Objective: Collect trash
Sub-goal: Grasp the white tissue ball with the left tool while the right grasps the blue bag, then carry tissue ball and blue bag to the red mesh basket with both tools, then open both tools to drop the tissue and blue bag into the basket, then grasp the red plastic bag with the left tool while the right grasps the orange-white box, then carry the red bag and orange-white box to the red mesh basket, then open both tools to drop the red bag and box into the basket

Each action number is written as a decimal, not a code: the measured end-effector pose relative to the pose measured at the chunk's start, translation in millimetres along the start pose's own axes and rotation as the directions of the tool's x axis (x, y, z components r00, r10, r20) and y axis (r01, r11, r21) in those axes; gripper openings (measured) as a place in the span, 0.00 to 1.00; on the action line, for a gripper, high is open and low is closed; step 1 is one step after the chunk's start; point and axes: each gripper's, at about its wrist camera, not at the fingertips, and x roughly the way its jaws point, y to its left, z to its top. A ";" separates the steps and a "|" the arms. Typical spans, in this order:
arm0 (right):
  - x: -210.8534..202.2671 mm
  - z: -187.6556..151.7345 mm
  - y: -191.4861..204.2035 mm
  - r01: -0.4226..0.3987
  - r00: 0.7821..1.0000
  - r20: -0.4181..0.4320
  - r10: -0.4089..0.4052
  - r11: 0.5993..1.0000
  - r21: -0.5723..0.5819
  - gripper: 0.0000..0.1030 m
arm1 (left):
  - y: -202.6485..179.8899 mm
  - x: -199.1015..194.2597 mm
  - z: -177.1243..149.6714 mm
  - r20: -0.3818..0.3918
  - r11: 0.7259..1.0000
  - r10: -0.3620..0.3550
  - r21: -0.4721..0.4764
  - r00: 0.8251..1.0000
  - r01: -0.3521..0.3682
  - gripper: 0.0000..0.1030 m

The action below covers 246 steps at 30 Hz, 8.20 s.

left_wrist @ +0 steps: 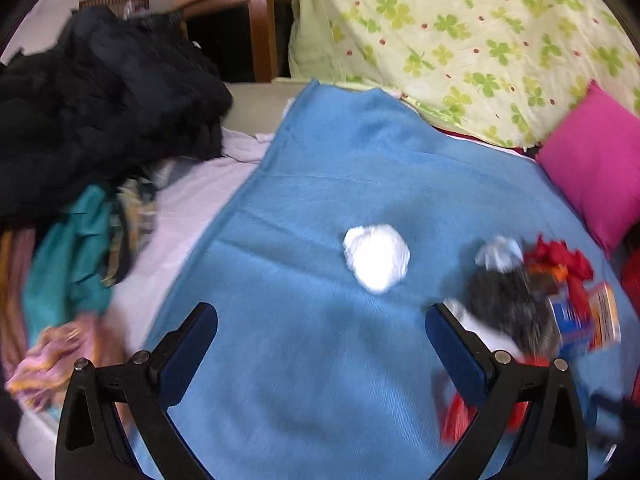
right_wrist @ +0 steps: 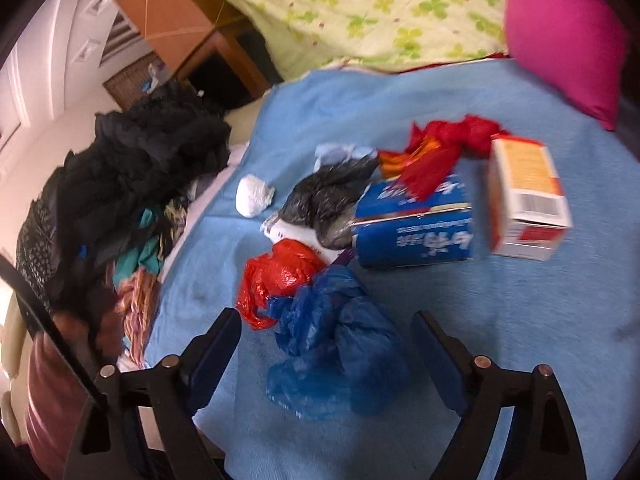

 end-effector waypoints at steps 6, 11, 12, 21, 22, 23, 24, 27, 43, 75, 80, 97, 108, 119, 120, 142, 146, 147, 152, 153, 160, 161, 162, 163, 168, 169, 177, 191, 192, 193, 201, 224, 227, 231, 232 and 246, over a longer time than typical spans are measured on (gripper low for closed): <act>32.7 -2.9 -1.7 0.030 0.996 -0.081 -0.031 0.999 -0.014 0.59 | -14.8 72.1 28.1 -0.082 0.997 -0.048 -0.070 0.995 0.042 1.00; 25.1 -2.8 -0.4 0.015 0.998 -0.053 -0.016 0.999 -0.034 0.52 | -25.5 113.3 27.8 -0.168 0.993 -0.084 -0.098 0.982 0.068 0.50; 22.7 -2.4 -0.3 0.013 0.998 -0.053 -0.015 0.999 -0.036 0.50 | -25.3 116.7 26.5 -0.183 0.991 -0.099 -0.107 0.978 0.080 0.45; -28.5 3.4 -13.9 -0.016 0.999 0.032 0.016 1.000 -0.004 0.49 | -24.9 48.0 19.8 -0.047 0.992 -0.111 -0.061 0.993 0.109 0.37; -37.8 4.1 -14.4 -0.013 0.998 0.055 0.013 1.000 -0.005 0.49 | -29.5 32.7 17.9 -0.029 0.992 -0.123 -0.038 0.992 0.122 0.37; -51.4 4.6 -15.0 -0.008 0.996 0.088 0.009 1.000 -0.006 0.49 | -34.8 16.9 15.7 -0.014 0.990 -0.142 -0.015 0.990 0.142 0.37; -64.8 4.4 -15.7 -0.006 0.993 0.121 0.006 1.000 -0.003 0.49 | -40.0 3.2 13.7 -0.002 0.987 -0.162 0.003 0.987 0.162 0.37; -104.9 2.8 -19.9 -0.001 0.975 0.223 -0.001 1.000 0.007 0.49 | -57.9 -32.9 6.9 0.021 0.976 -0.210 0.055 0.977 0.209 0.37; -328.4 -85.1 -116.2 0.074 0.694 0.656 -0.296 0.936 0.344 0.50 | -266.9 -213.1 -67.0 -0.079 0.688 -0.634 0.395 0.769 0.608 0.38; -334.7 -76.9 -124.2 0.016 0.614 0.754 -0.233 0.959 0.283 0.62 | -231.1 -217.8 -94.5 0.087 0.863 -0.445 0.307 0.891 0.401 0.66; -295.1 -60.7 -78.0 -0.001 0.658 0.744 -0.119 0.987 0.160 0.66 | -150.3 -199.6 -98.0 0.146 0.950 -0.258 0.220 0.955 0.223 0.66; -131.0 -2.1 -85.2 0.059 0.902 0.393 -0.177 0.954 0.294 0.66 | -86.1 -115.6 -112.1 0.052 0.978 -0.176 0.119 0.983 0.168 0.66; -53.2 40.7 -107.2 0.163 0.931 0.259 -0.257 0.928 0.336 0.66 | -126.3 -62.9 -89.7 -0.032 0.954 -0.244 0.171 0.969 0.246 0.69; 0.6 59.2 -123.1 0.272 0.932 0.143 -0.333 0.904 0.331 0.58 | -132.9 -35.8 -83.8 -0.103 0.945 -0.286 0.136 0.953 0.298 0.72; 2.3 60.1 -121.3 0.276 0.933 0.139 -0.332 0.908 0.315 0.50 | -133.8 -34.7 -84.6 -0.107 0.944 -0.285 0.139 0.952 0.298 0.72; -87.1 28.4 -76.8 0.202 0.930 0.256 -0.263 0.949 0.240 0.49 | -120.6 -70.6 -107.1 -0.055 0.943 -0.287 0.160 0.956 0.292 0.55; -105.8 19.4 -64.9 0.185 0.930 0.280 -0.240 0.960 0.208 0.49 | -122.2 -97.9 -113.9 0.013 0.945 -0.280 0.179 0.960 0.273 0.55; -111.0 16.7 -61.7 0.178 0.929 0.288 -0.232 0.963 0.204 0.49 | -124.5 -107.8 -116.2 0.037 0.945 -0.280 0.186 0.959 0.269 0.55; -136.9 0.6 -49.5 0.163 0.920 0.329 -0.213 0.971 0.173 0.49 | -140.4 -141.1 -132.3 0.092 0.943 -0.287 0.200 0.954 0.264 0.55; -143.1 -3.6 -47.7 0.158 0.917 0.340 -0.209 0.973 0.170 0.49 | -145.1 -147.0 -135.1 0.096 0.940 -0.295 0.207 0.951 0.271 0.55; -184.4 -27.7 -43.0 0.132 0.889 0.421 -0.182 0.981 0.146 0.49 | -183.3 -199.5 -132.7 0.157 0.919 -0.325 0.285 0.933 0.272 0.55; -189.9 -31.1 -43.0 0.131 0.883 0.432 -0.181 0.981 0.144 0.49 | -189.1 -206.8 -131.7 0.167 0.916 -0.329 0.295 0.929 0.271 0.55; -196.6 -34.3 -44.1 0.130 0.877 0.446 -0.181 0.981 0.142 0.49 | -193.3 -212.2 -131.7 0.174 0.915 -0.330 0.301 0.928 0.269 0.55; -203.4 -37.4 -45.8 0.129 0.870 0.458 -0.182 0.981 0.144 0.49 | -200.9 -220.6 -130.0 0.187 0.914 -0.327 0.314 0.926 0.259 0.55; -234.6 -48.5 -58.5 0.118 0.836 0.515 -0.189 0.979 0.166 0.49 | -224.9 -245.0 -128.7 0.214 0.905 -0.329 0.349 0.920 0.242 0.55; -240.3 -50.0 -61.4 0.118 0.828 0.526 -0.192 0.978 0.170 0.49 | -231.8 -250.2 -128.8 0.219 0.901 -0.334 0.360 0.917 0.242 0.55; -275.7 -62.4 -93.2 0.098 0.794 0.569 -0.216 0.968 0.230 0.49 | -273.2 -272.2 -130.7 0.232 0.878 -0.349 0.420 0.908 0.231 0.55; -321.1 -80.7 -155.0 0.033 0.743 0.613 -0.268 0.930 0.366 0.49 | -336.1 -298.0 -137.5 0.230 0.817 -0.413 0.521 0.881 0.247 0.55; -324.5 -82.4 -159.7 0.030 0.739 0.616 -0.274 0.926 0.376 0.49 | -338.8 -298.8 -137.5 0.228 0.813 -0.417 0.526 0.880 0.249 0.55; -327.1 -84.1 -163.1 0.028 0.735 0.618 -0.279 0.923 0.383 0.49 | -344.3 -300.5 -138.3 0.227 0.807 -0.422 0.535 0.878 0.249 0.55; -346.9 -99.7 -193.0 -0.006 0.713 0.626 -0.315 0.891 0.454 0.49 | -376.7 -308.2 -143.9 0.194 0.765 -0.469 0.577 0.862 0.286 0.55; -356.4 -128.3 -264.9 -0.166 0.748 0.568 -0.342 0.733 0.660 0.58 | -455.2 -276.4 -170.1 -0.023 0.663 -0.558 0.589 0.830 0.462 0.62; -356.5 -127.0 -262.3 -0.165 0.745 0.575 -0.339 0.742 0.650 0.59 | -454.0 -273.2 -172.1 -0.031 0.661 -0.558 0.588 0.829 0.467 0.63; -355.7 -121.7 -252.4 -0.135 0.735 0.581 -0.349 0.765 0.630 0.59 | -448.2 -271.4 -171.2 -0.028 0.667 -0.557 0.582 0.830 0.466 0.63; -355.3 -120.3 -250.3 -0.131 0.733 0.583 -0.350 0.769 0.626 0.59 | -444.8 -271.1 -170.8 -0.023 0.670 -0.556 0.579 0.831 0.464 0.63; -338.1 -89.5 -187.5 -0.101 0.689 0.674 -0.269 0.884 0.456 0.59 | -355.9 -239.9 -155.3 0.024 0.786 -0.457 0.480 0.889 0.391 0.65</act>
